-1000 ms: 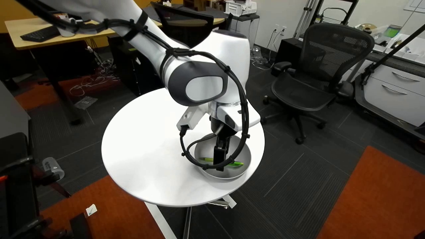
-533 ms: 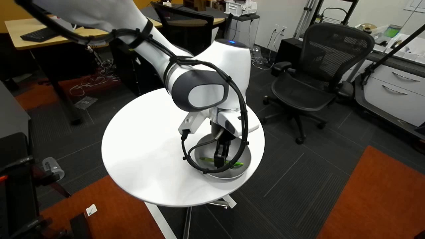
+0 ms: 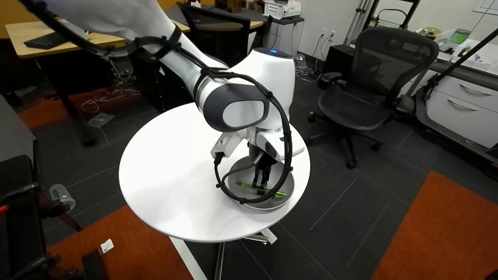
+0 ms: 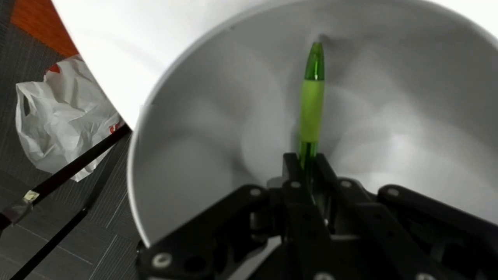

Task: Remove the marker from the bowl and put it on the table

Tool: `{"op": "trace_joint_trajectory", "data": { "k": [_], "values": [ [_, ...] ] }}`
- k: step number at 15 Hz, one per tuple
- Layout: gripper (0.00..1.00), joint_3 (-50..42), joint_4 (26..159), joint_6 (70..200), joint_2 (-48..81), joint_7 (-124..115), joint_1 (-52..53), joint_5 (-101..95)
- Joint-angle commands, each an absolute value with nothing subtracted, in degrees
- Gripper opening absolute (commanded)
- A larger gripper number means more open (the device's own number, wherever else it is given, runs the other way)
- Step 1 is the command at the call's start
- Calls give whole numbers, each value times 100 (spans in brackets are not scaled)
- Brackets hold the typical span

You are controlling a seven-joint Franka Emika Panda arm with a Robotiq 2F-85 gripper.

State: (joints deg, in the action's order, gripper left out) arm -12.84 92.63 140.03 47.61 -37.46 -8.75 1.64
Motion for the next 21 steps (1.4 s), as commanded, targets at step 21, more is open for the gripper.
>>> {"op": "trace_joint_trajectory", "data": {
  "k": [21],
  "values": [
    [3, -1163, 11838, 13895, 1376, -3998, 418, -512]
  ]
}}
